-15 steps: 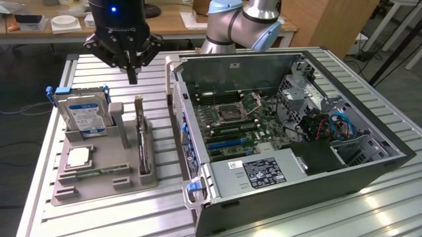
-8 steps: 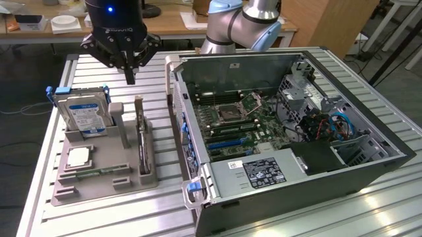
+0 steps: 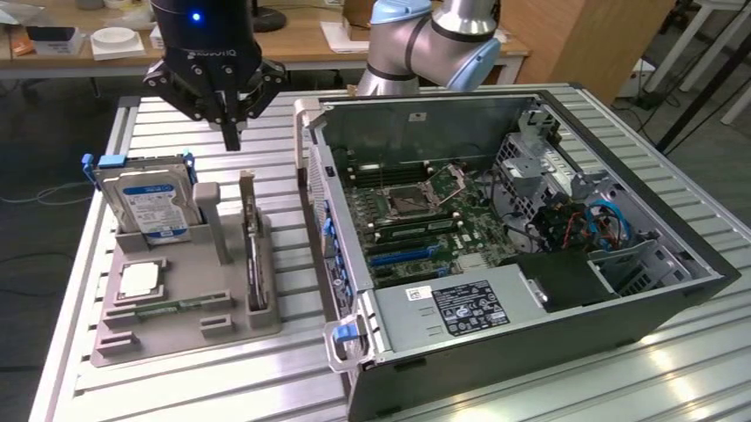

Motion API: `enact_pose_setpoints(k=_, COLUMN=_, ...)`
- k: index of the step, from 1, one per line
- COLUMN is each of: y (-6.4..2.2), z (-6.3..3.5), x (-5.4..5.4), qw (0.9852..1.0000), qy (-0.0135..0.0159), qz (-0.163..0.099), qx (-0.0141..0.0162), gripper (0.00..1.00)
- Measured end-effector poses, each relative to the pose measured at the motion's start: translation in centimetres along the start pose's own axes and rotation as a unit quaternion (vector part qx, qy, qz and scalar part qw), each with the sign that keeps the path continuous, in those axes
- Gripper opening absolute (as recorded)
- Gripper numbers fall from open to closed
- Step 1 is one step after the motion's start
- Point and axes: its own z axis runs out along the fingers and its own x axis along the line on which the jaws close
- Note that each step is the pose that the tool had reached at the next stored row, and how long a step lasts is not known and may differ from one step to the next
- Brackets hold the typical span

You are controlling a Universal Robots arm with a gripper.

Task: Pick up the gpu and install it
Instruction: 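Pick up the gpu and move the gpu toward the slot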

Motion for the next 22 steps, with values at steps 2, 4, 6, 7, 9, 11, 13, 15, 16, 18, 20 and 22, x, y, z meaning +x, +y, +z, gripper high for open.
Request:
enact_pose_setpoints(k=2, y=0.0, z=0.0, x=0.0, qw=1.0, qy=0.0, qz=0.0, qx=0.0012, gripper=0.11)
enact_pose_setpoints(k=4, y=0.0, z=0.0, x=0.0, qw=1.0, qy=0.0, qz=0.0, qx=0.0014, gripper=0.16)
enact_pose_setpoints(k=6, y=0.0, z=0.01, x=0.0, qw=1.0, qy=0.0, qz=0.0, qx=0.0013, gripper=0.23)
enact_pose_setpoints(k=7, y=0.0, z=0.0, x=0.0, qw=1.0, qy=0.0, qz=0.0, qx=0.0013, gripper=0.29)
enact_pose_setpoints(k=9, y=0.0, z=0.0, x=0.0, qw=1.0, qy=0.0, qz=0.0, qx=0.0013, gripper=0.35)
enact_pose_setpoints(k=11, y=0.0, z=0.0, x=0.0, qw=1.0, qy=0.0, qz=0.0, qx=0.0013, gripper=0.42)
enact_pose_setpoints(k=13, y=0.0, z=0.01, x=0.0, qw=1.0, qy=0.0, qz=0.0, qx=0.0013, gripper=0.42)
enact_pose_setpoints(k=15, y=0.0, z=0.01, x=0.0, qw=1.0, qy=0.0, qz=0.0, qx=0.0013, gripper=0.42)
enact_pose_setpoints(k=16, y=0.0, z=0.0, x=0.0, qw=1.0, qy=0.0, qz=0.0, qx=0.0013, gripper=0.42)
enact_pose_setpoints(k=18, y=-0.01, z=0.01, x=0.0, qw=1.0, qy=0.0, qz=0.0, qx=0.0013, gripper=0.42)
enact_pose_setpoints(k=20, y=-0.13, z=0.01, x=-0.01, qw=1.0, qy=0.0, qz=0.0, qx=0.0013, gripper=0.42)
enact_pose_setpoints(k=22, y=-0.32, z=0.0, x=-0.03, qw=1.0, qy=0.0, qz=0.0, qx=0.0013, gripper=0.42)
